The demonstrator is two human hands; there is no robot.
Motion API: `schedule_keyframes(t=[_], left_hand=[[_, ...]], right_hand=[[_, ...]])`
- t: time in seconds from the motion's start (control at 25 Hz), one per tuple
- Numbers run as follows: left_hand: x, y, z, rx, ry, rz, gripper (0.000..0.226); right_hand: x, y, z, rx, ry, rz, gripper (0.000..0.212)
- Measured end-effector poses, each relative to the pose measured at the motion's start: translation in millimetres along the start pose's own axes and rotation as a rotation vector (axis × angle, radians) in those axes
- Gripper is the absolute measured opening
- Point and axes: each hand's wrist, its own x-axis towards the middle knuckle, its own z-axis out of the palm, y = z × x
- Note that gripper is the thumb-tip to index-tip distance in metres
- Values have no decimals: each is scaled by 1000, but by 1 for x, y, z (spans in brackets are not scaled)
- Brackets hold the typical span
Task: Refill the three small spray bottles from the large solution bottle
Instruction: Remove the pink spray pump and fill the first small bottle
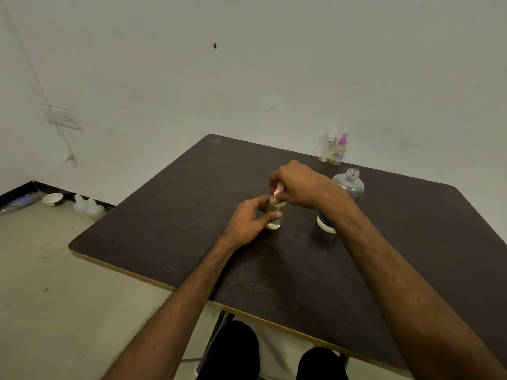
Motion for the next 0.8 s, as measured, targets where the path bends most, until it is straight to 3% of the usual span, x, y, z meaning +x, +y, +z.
schedule_keyframes(t=[0.24,0.68,0.8], left_hand=[[2,-2,0,-7,-3,2,36],[1,-2,0,-6,-6,5,34],[1,-2,0,-22,10,6,34]], right_hand=[[-10,4,-16,125,24,-69,28],[0,6,3,-28,-6,-40,22],[-1,3,0,-103,-3,-13,34]])
